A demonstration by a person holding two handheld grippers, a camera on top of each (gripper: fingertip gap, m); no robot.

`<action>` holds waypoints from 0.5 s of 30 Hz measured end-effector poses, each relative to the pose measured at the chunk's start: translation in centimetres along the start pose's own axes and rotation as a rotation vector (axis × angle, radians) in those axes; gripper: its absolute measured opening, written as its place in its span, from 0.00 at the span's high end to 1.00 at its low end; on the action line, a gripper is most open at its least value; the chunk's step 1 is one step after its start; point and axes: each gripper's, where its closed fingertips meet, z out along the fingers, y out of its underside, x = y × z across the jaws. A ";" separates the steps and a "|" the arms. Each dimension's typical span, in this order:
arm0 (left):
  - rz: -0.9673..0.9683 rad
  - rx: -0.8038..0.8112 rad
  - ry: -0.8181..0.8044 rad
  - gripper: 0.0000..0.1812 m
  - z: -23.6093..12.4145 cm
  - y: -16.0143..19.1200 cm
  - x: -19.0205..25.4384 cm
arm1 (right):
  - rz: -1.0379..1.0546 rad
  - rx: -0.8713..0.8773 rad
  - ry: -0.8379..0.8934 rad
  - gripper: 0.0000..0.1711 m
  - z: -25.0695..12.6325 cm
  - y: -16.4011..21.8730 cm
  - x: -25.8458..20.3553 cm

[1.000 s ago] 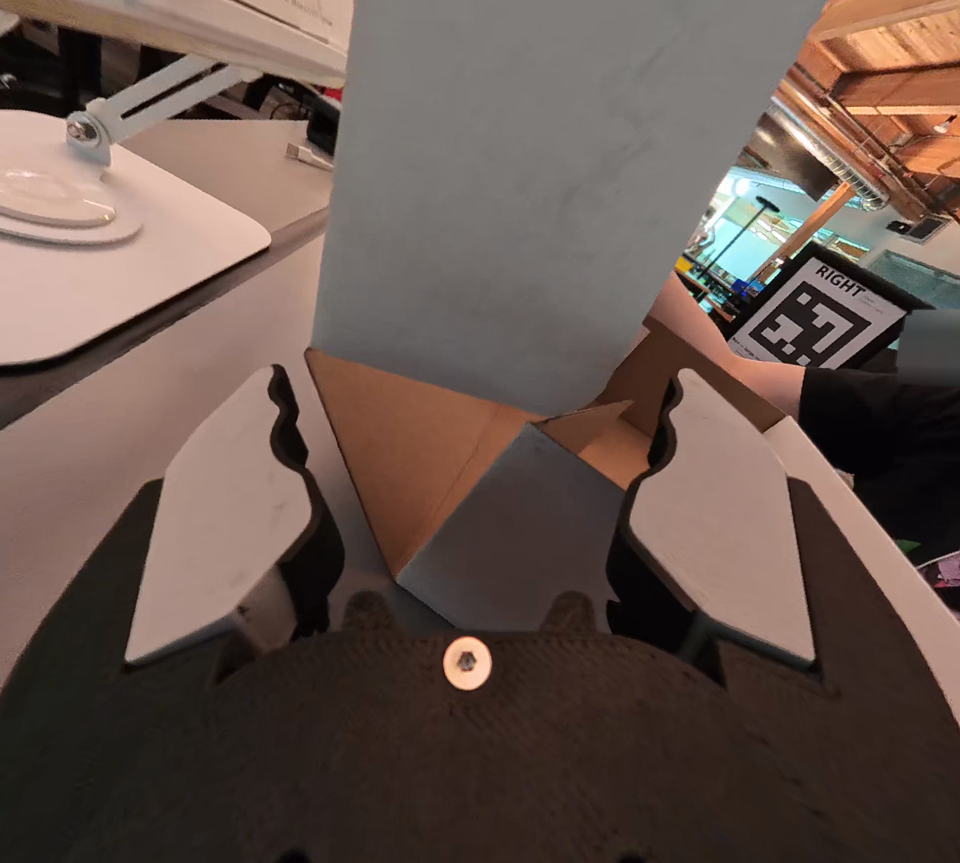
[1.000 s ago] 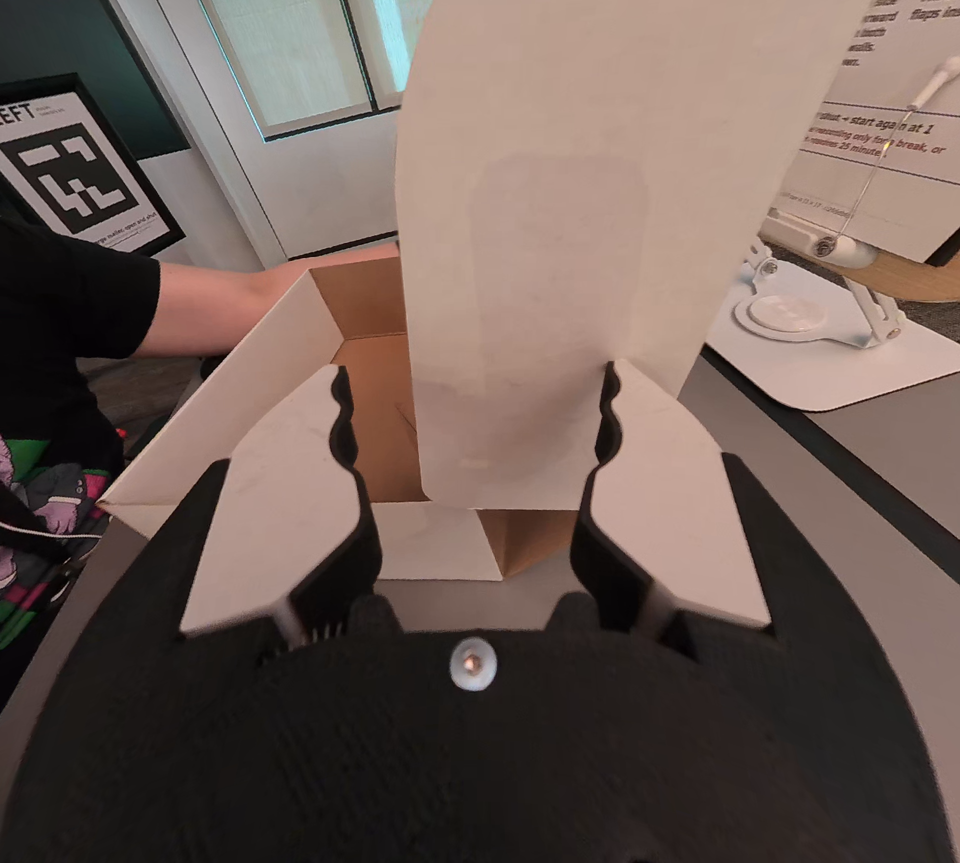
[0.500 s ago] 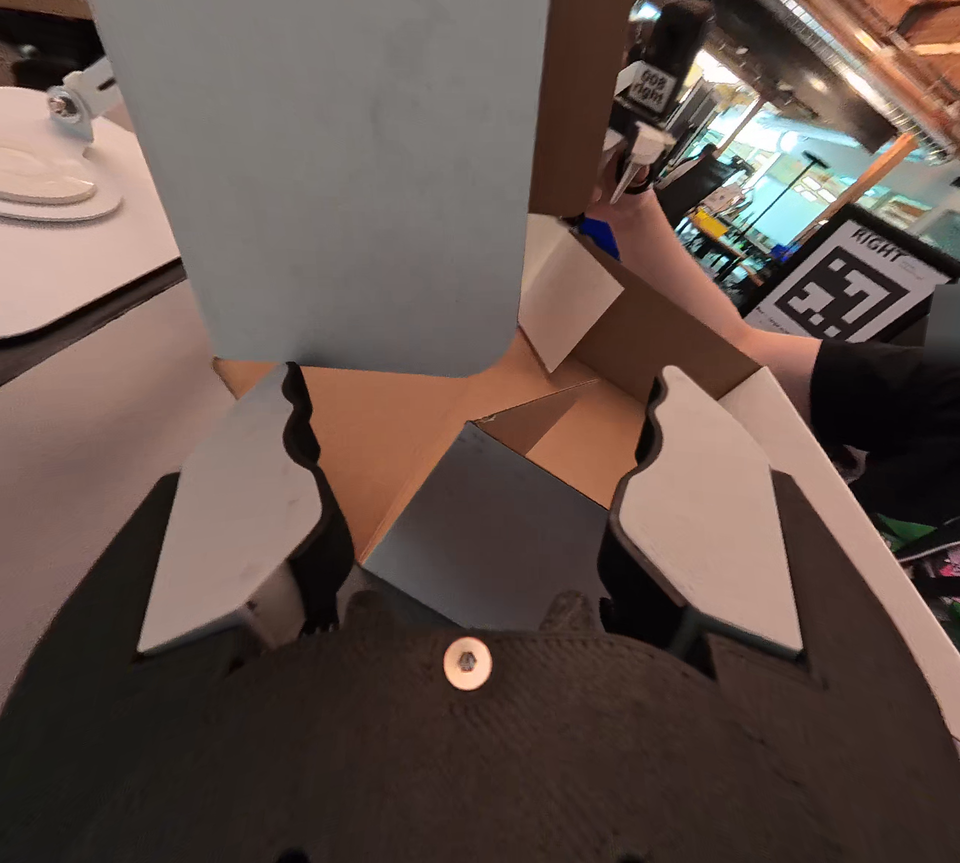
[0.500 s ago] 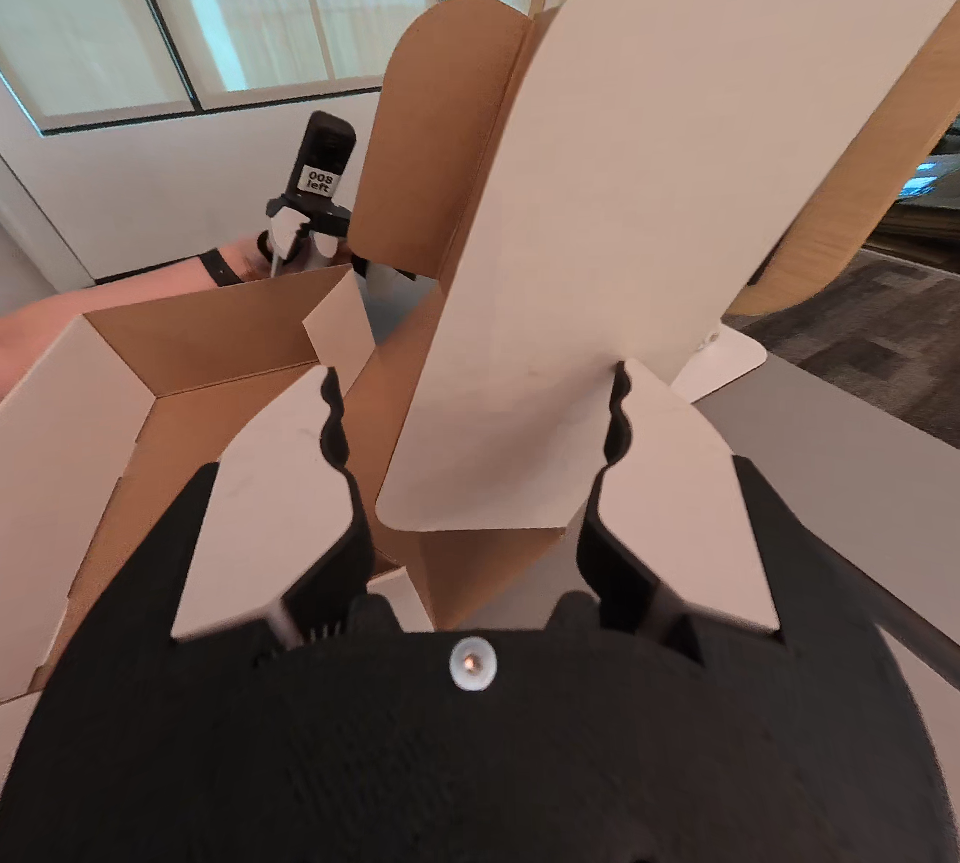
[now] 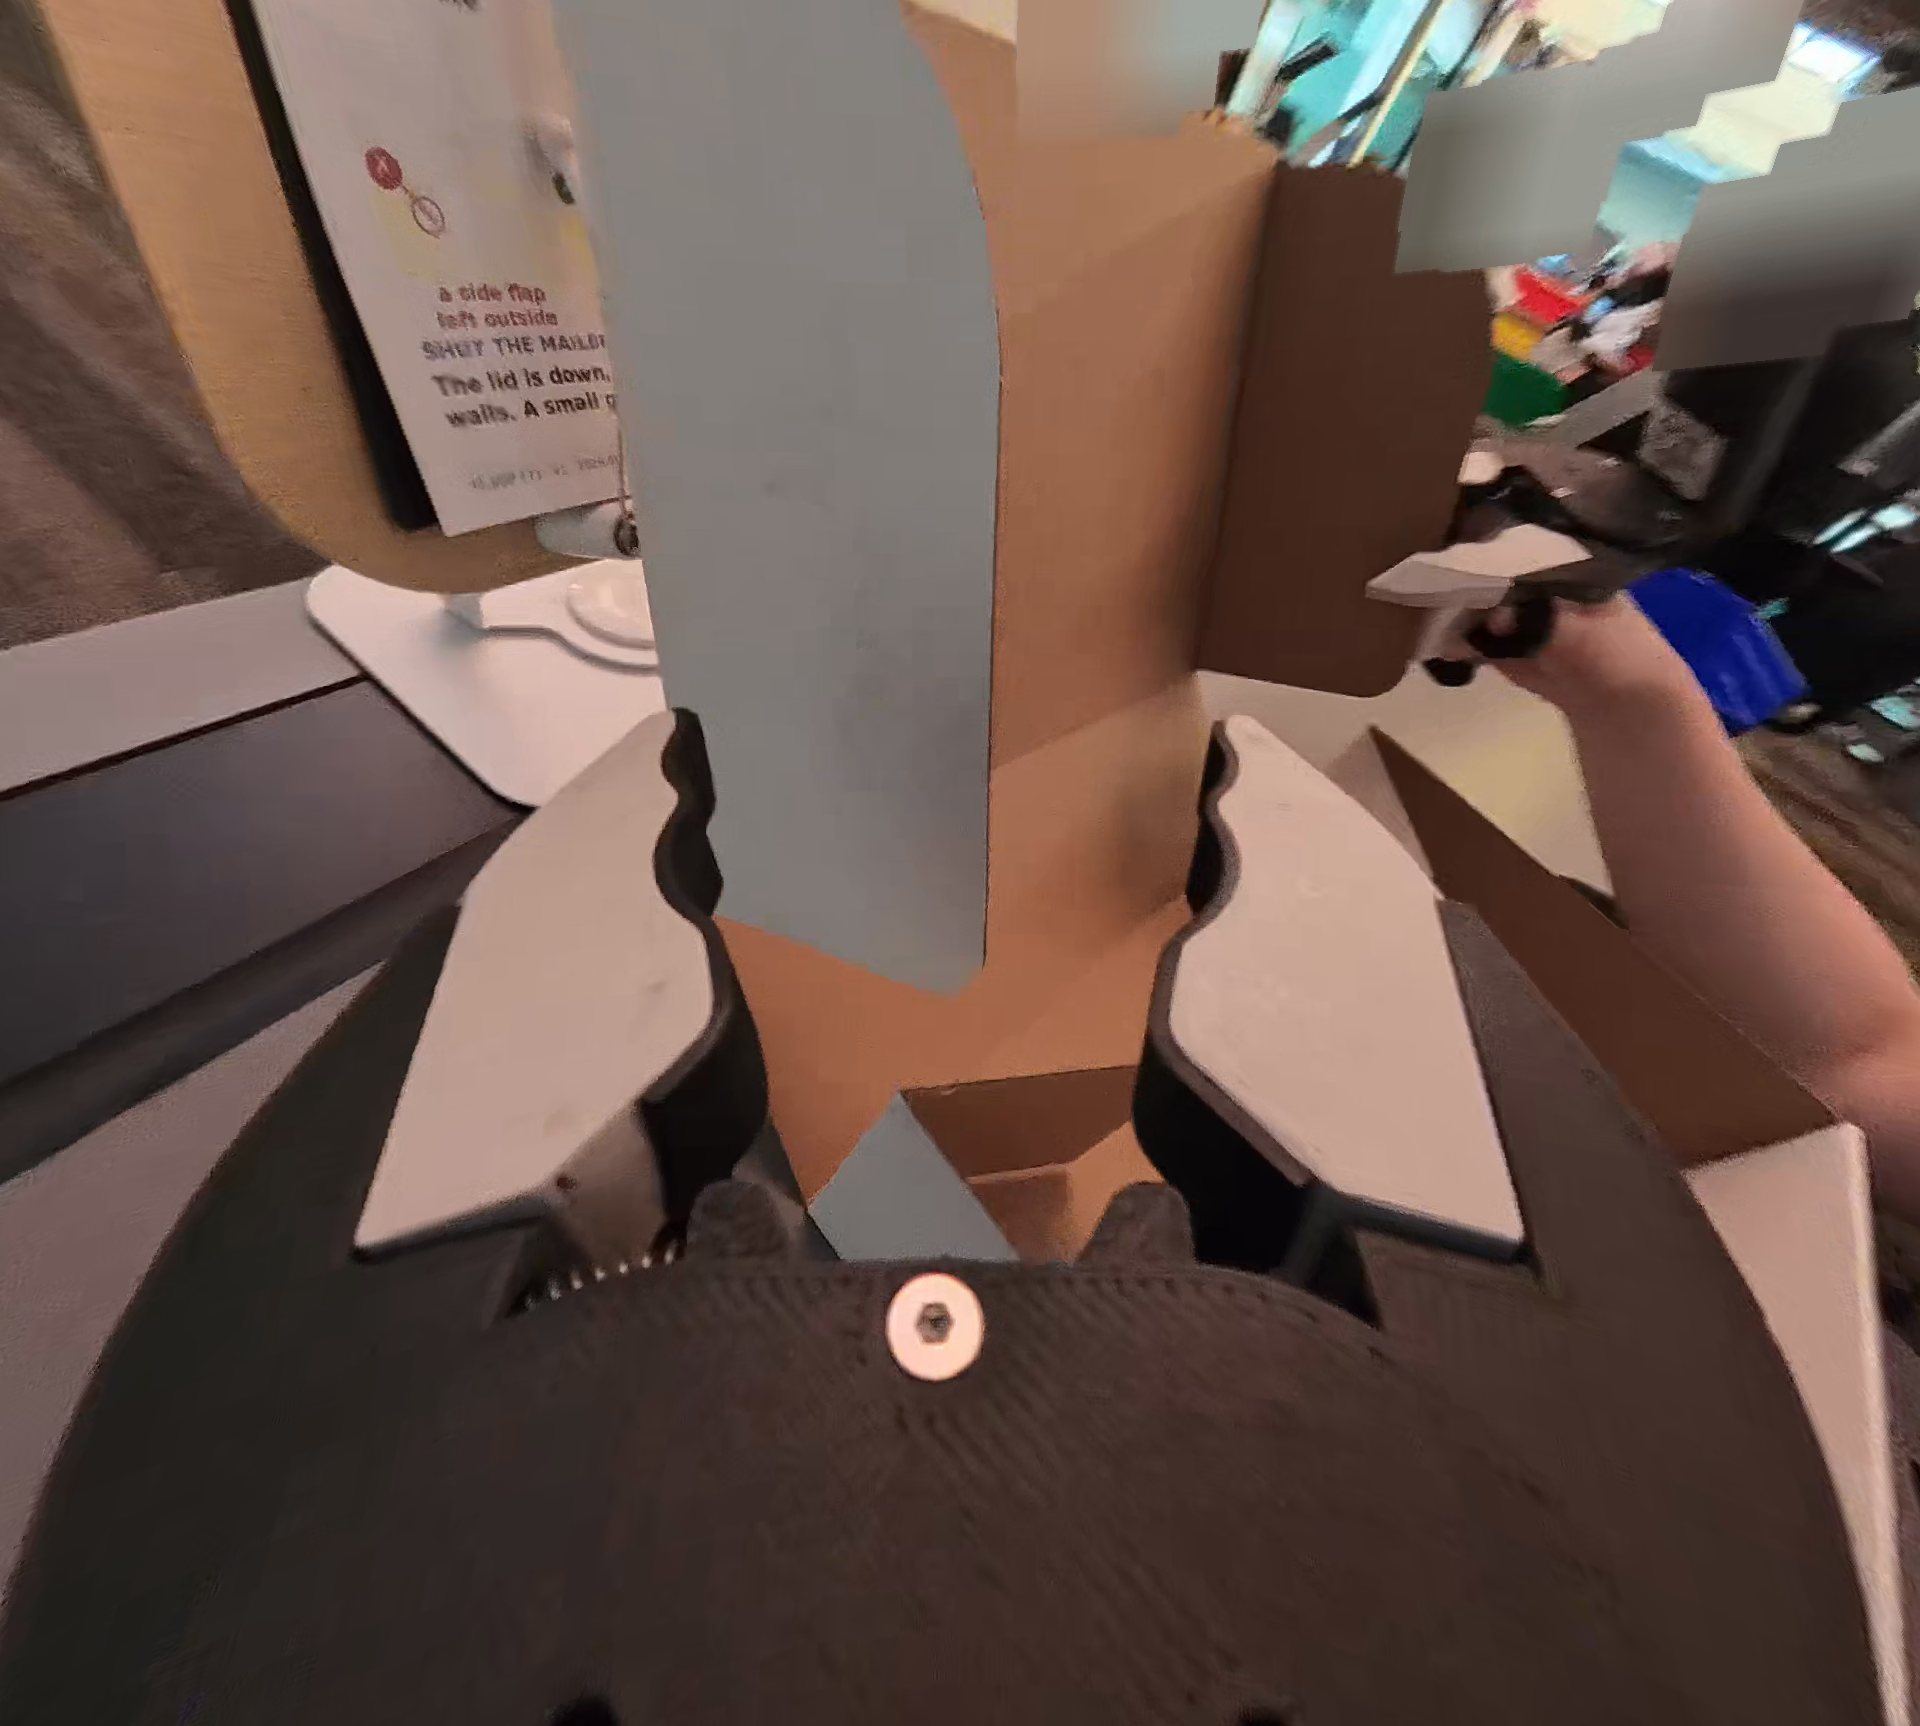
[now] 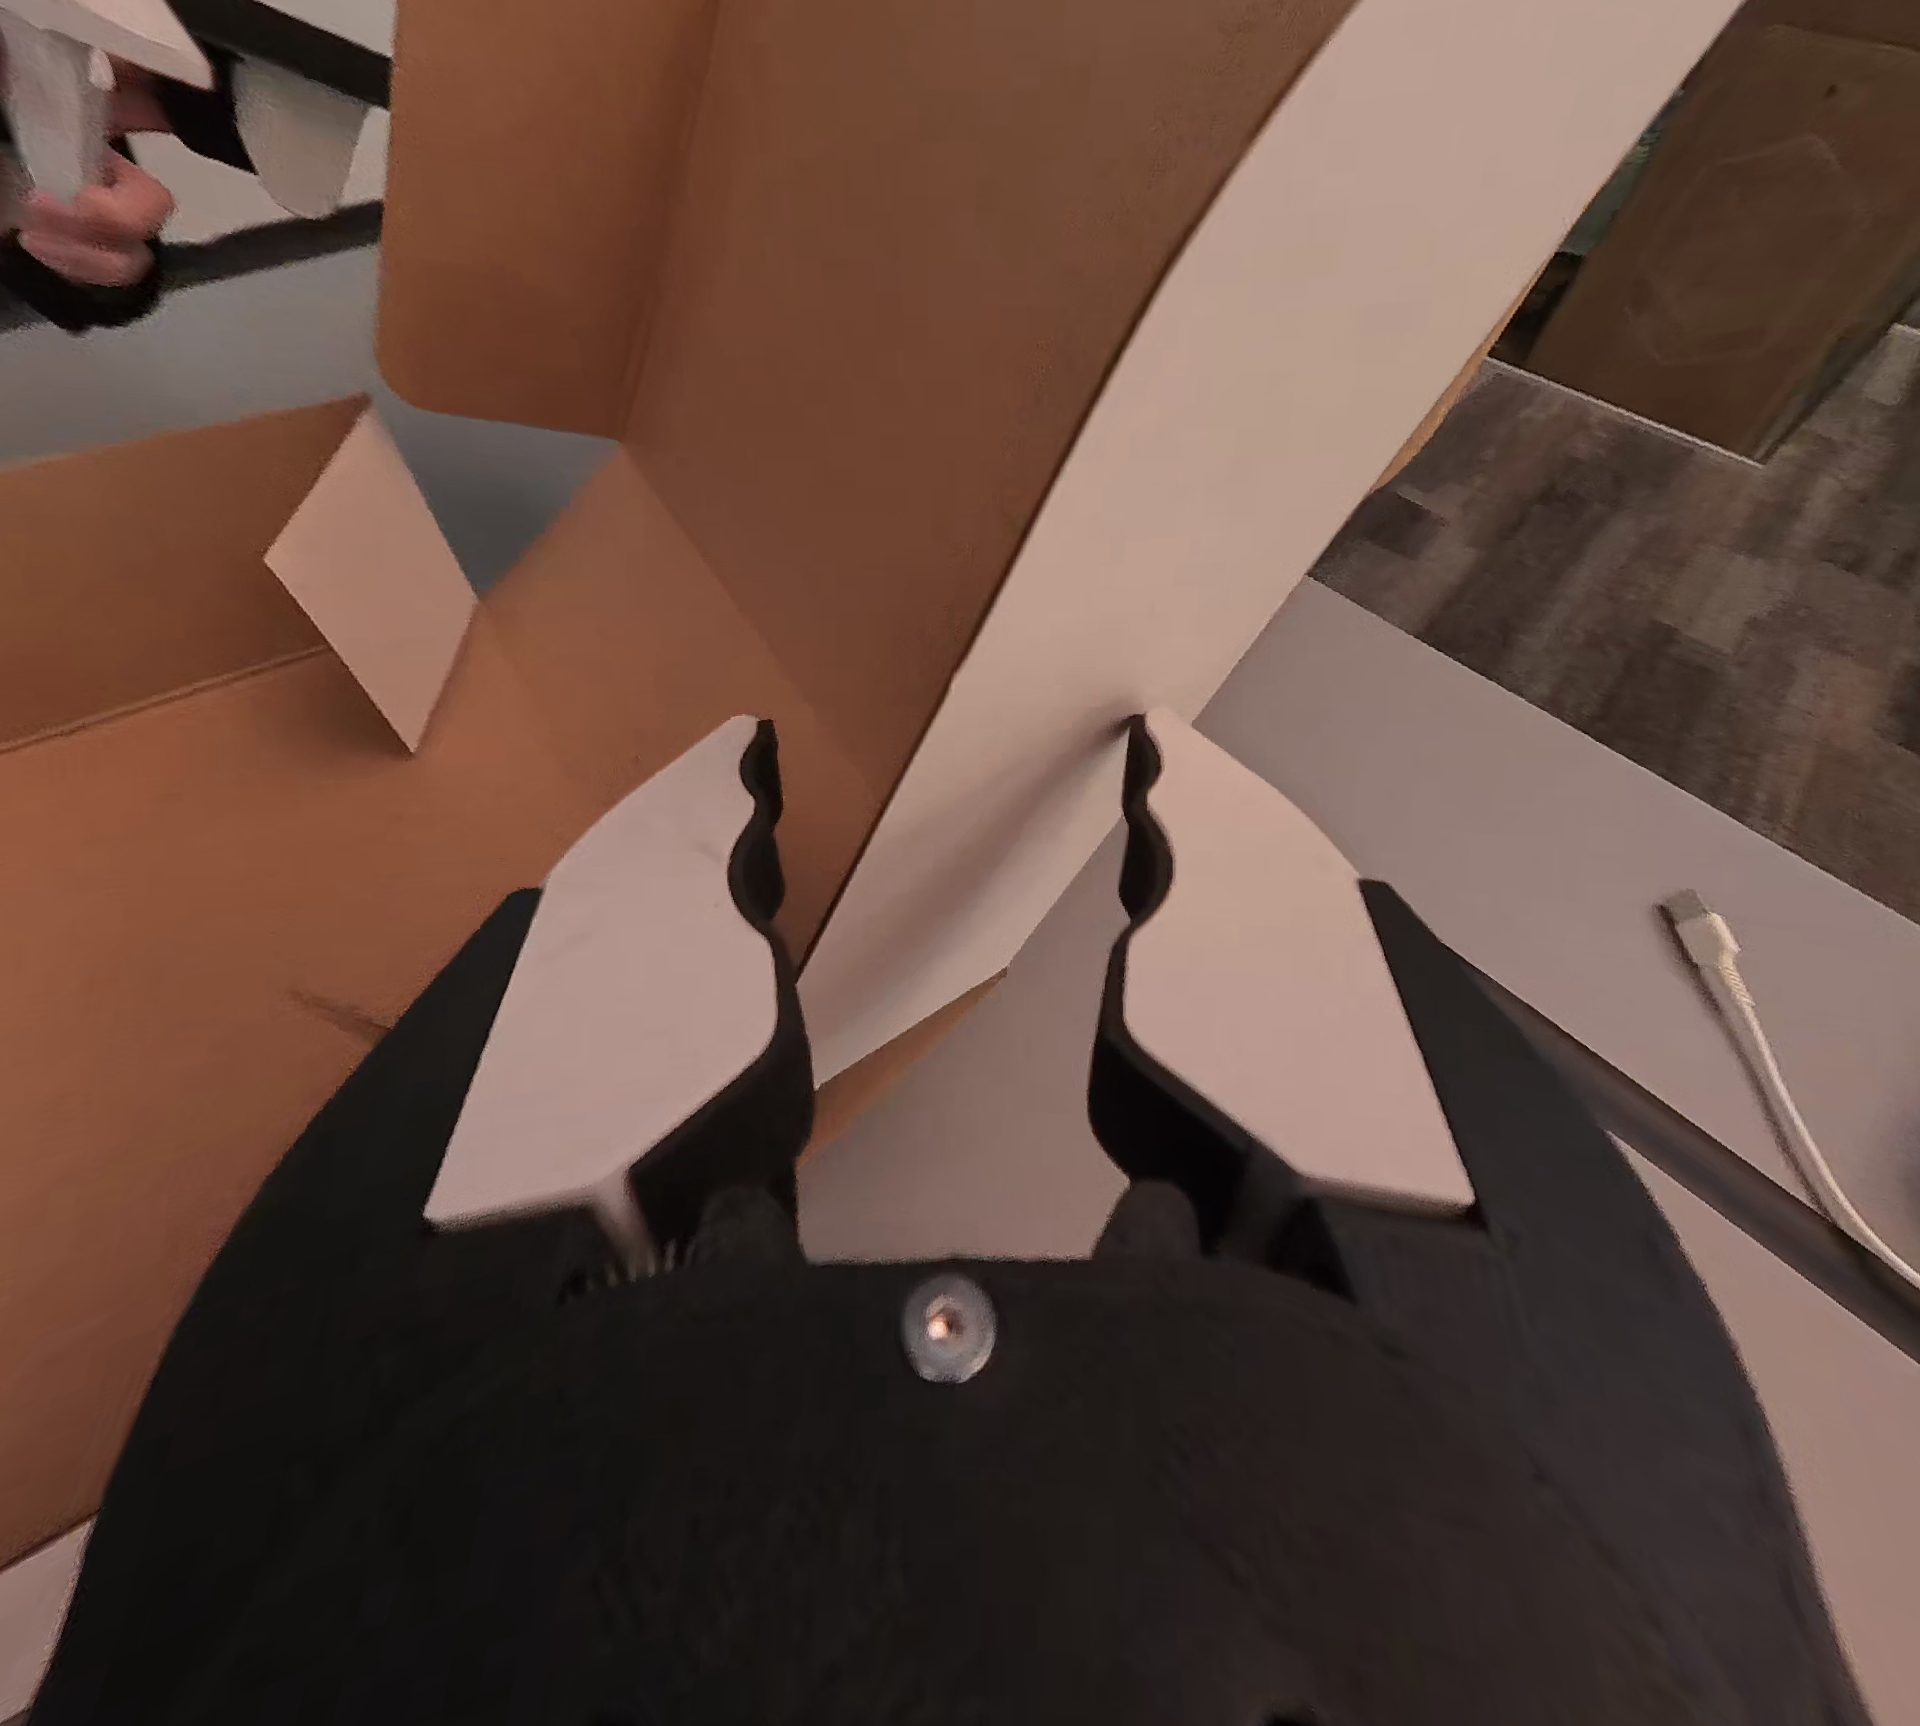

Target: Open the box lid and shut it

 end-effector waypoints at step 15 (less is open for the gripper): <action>0.007 -0.008 -0.303 0.94 0.8 0.4 -3.1 | 0.009 -0.116 0.102 0.69 -1.7 0.0 0.9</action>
